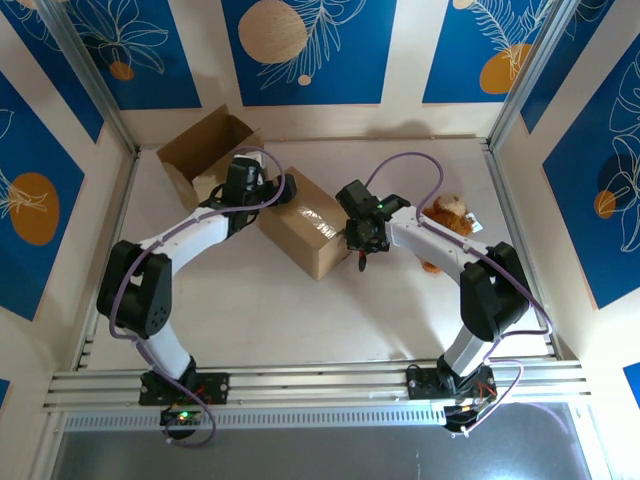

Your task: Unpack the express box

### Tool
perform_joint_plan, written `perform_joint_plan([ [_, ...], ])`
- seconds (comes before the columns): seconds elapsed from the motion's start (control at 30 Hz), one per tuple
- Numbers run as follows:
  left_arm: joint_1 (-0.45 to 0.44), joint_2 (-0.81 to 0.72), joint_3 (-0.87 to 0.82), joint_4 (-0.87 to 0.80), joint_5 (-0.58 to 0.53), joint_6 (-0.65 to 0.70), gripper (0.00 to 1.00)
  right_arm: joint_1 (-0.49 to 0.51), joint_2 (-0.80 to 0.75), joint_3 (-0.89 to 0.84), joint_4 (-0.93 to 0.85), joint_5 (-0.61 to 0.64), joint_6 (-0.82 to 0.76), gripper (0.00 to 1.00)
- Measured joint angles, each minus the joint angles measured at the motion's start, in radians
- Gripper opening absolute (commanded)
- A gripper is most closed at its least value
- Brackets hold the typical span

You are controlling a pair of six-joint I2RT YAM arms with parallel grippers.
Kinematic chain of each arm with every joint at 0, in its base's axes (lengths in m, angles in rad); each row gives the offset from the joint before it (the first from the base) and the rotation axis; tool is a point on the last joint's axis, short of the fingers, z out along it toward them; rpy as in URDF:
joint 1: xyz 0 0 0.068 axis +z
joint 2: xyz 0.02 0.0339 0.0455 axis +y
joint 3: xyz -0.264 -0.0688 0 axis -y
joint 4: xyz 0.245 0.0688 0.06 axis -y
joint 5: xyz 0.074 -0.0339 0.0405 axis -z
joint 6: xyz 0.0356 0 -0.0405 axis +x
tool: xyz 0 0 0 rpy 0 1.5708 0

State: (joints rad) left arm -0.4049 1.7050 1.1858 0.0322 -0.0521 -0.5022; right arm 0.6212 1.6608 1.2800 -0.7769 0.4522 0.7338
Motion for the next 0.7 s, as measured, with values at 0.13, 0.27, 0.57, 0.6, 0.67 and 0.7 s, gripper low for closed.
perform_joint_plan([
  [0.13, 0.000, 0.000, -0.014, 0.018, -0.001, 0.003, 1.00, -0.010, 0.001, 0.000, 0.002, -0.009, -0.005, 0.00],
  [0.27, 0.000, -0.013, -0.056, 0.066, -0.008, 0.003, 1.00, -0.031, 0.019, 0.003, 0.006, -0.022, -0.023, 0.00],
  [0.57, 0.000, -0.030, -0.115, 0.138, -0.027, -0.023, 1.00, -0.068, 0.025, 0.025, 0.003, -0.047, -0.033, 0.00],
  [0.6, 0.000, -0.031, -0.118, 0.141, -0.029, -0.024, 1.00, -0.068, 0.003, 0.012, 0.009, -0.057, -0.032, 0.00],
  [0.67, 0.000, -0.035, -0.123, 0.143, -0.035, -0.029, 1.00, -0.071, -0.067, -0.038, 0.018, -0.089, -0.029, 0.00],
  [0.7, 0.000, -0.037, -0.126, 0.143, -0.038, -0.032, 1.00, -0.076, -0.122, -0.077, 0.027, -0.119, -0.029, 0.00],
])
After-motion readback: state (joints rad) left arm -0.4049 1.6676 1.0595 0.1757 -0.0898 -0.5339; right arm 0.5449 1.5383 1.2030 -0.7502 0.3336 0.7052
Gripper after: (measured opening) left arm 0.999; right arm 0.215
